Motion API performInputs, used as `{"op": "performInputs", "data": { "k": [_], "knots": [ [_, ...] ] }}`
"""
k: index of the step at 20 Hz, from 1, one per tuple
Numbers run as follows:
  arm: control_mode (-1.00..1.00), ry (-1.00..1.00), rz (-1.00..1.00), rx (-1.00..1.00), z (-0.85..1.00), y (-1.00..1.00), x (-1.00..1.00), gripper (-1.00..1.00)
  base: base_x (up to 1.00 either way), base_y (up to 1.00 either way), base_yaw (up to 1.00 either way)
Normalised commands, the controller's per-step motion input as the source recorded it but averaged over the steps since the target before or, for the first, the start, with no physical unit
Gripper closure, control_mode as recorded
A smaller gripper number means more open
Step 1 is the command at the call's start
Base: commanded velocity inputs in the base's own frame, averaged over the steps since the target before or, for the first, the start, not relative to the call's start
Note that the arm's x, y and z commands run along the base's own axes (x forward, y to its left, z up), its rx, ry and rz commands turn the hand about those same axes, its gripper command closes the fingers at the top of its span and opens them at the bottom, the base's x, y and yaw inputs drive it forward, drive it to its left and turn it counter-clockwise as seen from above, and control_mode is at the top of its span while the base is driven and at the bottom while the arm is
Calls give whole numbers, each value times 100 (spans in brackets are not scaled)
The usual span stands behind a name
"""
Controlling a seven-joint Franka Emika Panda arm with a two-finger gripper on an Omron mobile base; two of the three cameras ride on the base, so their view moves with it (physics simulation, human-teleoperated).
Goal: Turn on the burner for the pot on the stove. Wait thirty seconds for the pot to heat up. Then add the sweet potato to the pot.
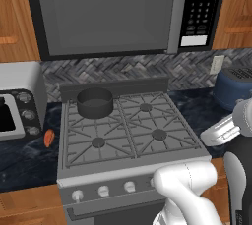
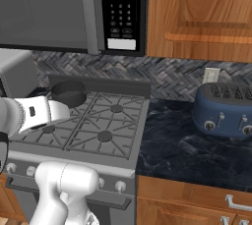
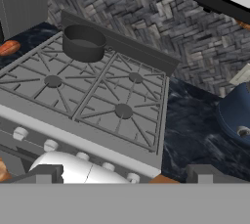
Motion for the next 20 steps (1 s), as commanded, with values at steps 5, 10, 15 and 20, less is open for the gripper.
{"op": "performInputs", "data": {
  "k": [5, 10, 15, 20],
  "knots": [
    [-100, 0, 0, 0, 0, 0, 0, -100, 0, 0, 0],
    [-100, 0, 0, 0, 0, 0, 0, -100, 0, 0, 0],
    [-100, 0, 0, 0, 0, 0, 0, -100, 0, 0, 0],
    [-100, 0, 0, 0, 0, 0, 0, -100, 0, 0, 0]
  ]
}}
